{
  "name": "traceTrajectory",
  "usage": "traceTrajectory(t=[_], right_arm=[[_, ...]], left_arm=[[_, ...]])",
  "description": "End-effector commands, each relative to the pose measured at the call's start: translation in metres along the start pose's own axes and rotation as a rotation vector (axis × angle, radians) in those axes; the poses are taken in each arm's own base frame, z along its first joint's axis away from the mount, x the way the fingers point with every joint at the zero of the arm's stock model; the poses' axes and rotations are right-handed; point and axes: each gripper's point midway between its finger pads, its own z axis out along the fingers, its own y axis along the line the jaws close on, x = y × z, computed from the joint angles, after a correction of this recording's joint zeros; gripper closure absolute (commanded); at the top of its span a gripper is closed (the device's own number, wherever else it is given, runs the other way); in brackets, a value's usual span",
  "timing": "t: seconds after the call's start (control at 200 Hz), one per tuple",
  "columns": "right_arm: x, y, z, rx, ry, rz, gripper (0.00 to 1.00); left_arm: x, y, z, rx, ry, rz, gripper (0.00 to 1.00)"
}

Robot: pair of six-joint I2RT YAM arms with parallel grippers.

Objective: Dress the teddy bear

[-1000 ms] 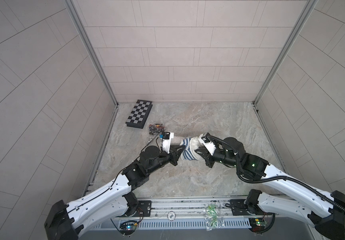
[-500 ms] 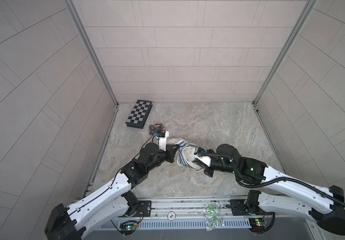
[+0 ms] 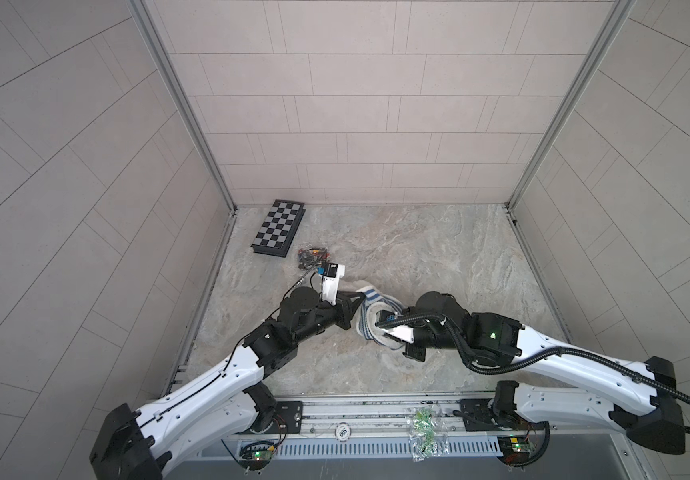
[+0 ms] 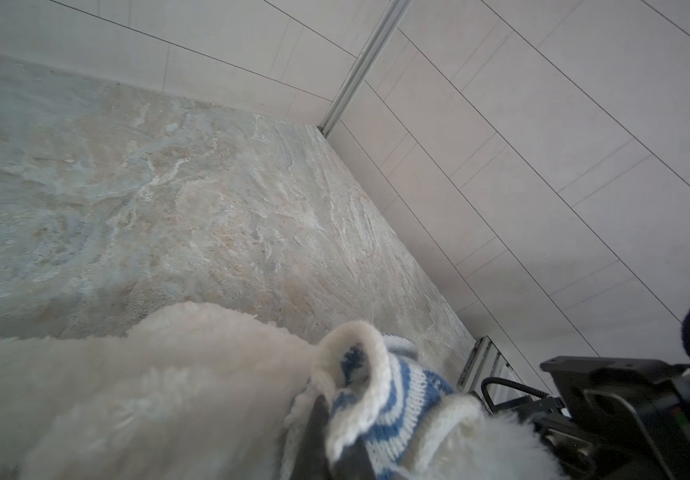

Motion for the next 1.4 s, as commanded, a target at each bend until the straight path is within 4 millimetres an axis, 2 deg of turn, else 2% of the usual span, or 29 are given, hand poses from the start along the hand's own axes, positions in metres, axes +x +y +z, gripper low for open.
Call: traceTrajectory(t=[0.0,0.11,0.265,0.34,0.415,0.516,0.606,0.746,0.971,1.126,1.271,1.397], right_arm=[[0.008,0.017,-0.001,-0.067,0.058,-0.081,1.0],[0.004,0.02,-0.004,-0.063,0.047,-0.103,1.0],[-0.01,0.017,-0.019,-0.012,-0.031,-0.137,1.0],[-0.019,0.014,-0.03,0.028,-0.104,-0.144,1.0],[-0.024,0.008,-0.038,0.066,-0.149,-0.131,1.0],[-0.028,-0.004,-0.044,0.137,-0.166,-0.081,1.0],[-0.032,-0.029,-0.047,0.261,-0.177,0.038,1.0],[-0.042,-0.047,-0.052,0.303,-0.238,0.188,1.0],[-0.063,-0.053,-0.057,0.251,-0.353,0.361,1.0],[-0.072,-0.067,-0.062,0.275,-0.394,0.475,1.0],[-0.081,-0.087,-0.071,0.299,-0.439,0.592,1.0],[-0.086,-0.101,-0.066,0.284,-0.474,0.694,1.0]], left_arm=[[-0.032,-0.022,-0.002,0.073,-0.112,0.039,1.0],[-0.023,-0.002,0.004,-0.022,-0.08,0.025,1.0],[0.002,0.046,0.013,-0.267,0.034,0.035,1.0],[0.011,0.056,0.017,-0.302,0.063,0.035,1.0],[0.014,0.054,0.019,-0.279,0.059,0.026,1.0],[0.008,0.046,0.014,-0.235,0.01,0.026,1.0],[-0.002,0.031,0.006,-0.162,-0.051,0.034,1.0],[-0.008,0.01,-0.005,-0.069,-0.101,0.049,0.85],[-0.009,0.006,-0.04,-0.019,-0.215,0.052,0.52],[0.002,0.002,-0.049,0.037,-0.229,0.037,0.44],[0.014,-0.013,-0.046,0.12,-0.214,0.037,0.39],[0.02,-0.025,-0.039,0.159,-0.202,0.048,0.36]])
